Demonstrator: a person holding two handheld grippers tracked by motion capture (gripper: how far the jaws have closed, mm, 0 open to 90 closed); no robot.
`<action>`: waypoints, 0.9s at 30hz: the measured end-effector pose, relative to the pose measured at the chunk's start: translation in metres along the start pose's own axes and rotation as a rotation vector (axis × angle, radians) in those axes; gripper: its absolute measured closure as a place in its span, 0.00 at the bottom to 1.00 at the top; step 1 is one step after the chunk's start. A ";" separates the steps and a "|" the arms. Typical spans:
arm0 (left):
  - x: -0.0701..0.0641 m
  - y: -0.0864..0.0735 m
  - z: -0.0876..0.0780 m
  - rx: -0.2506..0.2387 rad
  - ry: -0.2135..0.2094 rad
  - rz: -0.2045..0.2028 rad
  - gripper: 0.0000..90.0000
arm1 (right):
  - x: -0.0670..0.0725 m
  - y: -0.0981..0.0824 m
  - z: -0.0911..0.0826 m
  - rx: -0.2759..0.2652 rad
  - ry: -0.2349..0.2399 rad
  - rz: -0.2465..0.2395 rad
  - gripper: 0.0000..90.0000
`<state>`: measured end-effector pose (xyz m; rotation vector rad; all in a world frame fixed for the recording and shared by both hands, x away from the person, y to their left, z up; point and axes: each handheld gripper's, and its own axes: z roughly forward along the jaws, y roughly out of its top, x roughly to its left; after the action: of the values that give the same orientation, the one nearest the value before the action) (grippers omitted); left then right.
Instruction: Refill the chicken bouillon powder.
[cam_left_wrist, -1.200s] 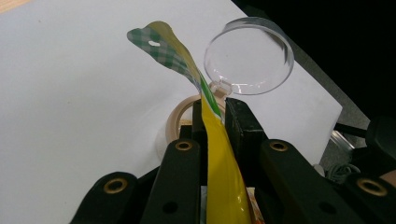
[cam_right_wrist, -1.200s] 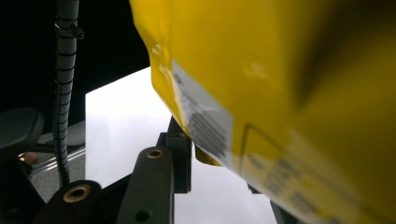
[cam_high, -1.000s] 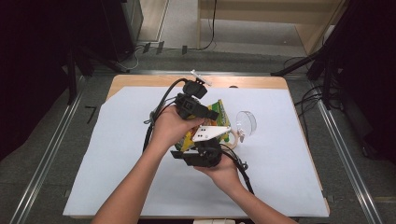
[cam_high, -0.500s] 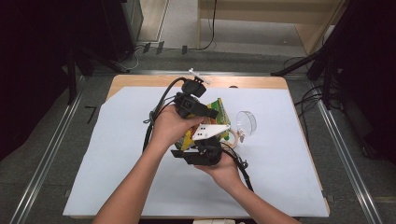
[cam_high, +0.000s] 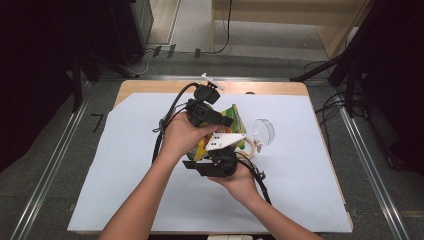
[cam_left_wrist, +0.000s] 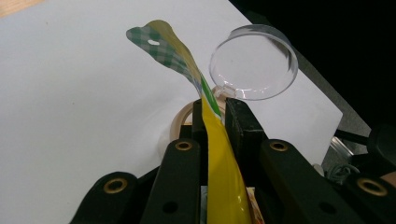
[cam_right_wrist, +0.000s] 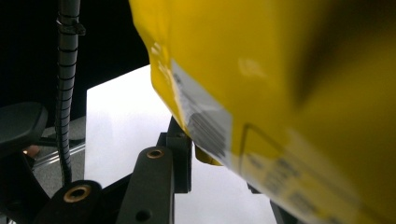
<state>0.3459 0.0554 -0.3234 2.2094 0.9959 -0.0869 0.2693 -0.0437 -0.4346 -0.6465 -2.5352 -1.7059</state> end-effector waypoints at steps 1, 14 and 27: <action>0.000 0.000 0.000 -0.002 0.001 0.000 0.92 | 0.000 0.000 0.000 0.001 0.001 0.001 0.77; 0.001 0.000 0.001 0.011 0.012 -0.001 0.92 | -0.002 0.002 0.002 0.015 0.018 0.019 0.77; -0.002 0.001 0.003 0.017 0.025 0.005 0.92 | -0.003 0.000 0.003 0.017 0.016 0.042 0.78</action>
<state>0.3458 0.0514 -0.3246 2.2337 1.0071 -0.0660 0.2727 -0.0419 -0.4362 -0.6766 -2.5046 -1.6672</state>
